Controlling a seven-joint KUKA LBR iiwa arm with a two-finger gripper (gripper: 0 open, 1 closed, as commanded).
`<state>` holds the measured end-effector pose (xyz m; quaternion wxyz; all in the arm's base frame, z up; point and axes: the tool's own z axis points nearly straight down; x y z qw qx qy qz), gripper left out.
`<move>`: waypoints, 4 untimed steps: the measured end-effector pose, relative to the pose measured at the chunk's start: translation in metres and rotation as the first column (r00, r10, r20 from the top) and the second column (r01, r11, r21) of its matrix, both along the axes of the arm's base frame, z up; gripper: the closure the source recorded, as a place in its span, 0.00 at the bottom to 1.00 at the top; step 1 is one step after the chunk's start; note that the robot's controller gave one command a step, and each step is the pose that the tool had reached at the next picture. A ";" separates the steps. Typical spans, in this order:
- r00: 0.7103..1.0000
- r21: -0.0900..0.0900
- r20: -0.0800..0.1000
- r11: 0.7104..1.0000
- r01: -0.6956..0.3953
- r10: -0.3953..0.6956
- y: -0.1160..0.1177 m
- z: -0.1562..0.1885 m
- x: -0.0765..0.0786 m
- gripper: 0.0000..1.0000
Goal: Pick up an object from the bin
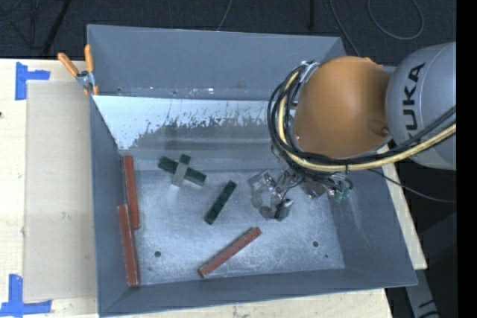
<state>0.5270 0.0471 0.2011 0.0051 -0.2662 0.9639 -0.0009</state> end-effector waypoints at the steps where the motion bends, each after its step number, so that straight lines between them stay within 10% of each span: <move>1: 1.000 0.000 -0.010 1.000 0.001 -0.001 0.000 -0.005 -0.003 0.00; 2: 1.000 0.001 -0.012 1.000 -0.022 0.022 0.029 -0.132 -0.015 0.00; 3: 1.000 0.000 -0.011 1.000 -0.021 0.021 0.028 -0.129 -0.015 1.00; 4: 0.995 0.001 0.000 0.995 -0.104 0.104 0.046 -0.027 0.019 1.00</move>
Offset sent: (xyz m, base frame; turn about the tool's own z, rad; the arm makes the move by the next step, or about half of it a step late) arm 0.0000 0.0000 0.0000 0.0000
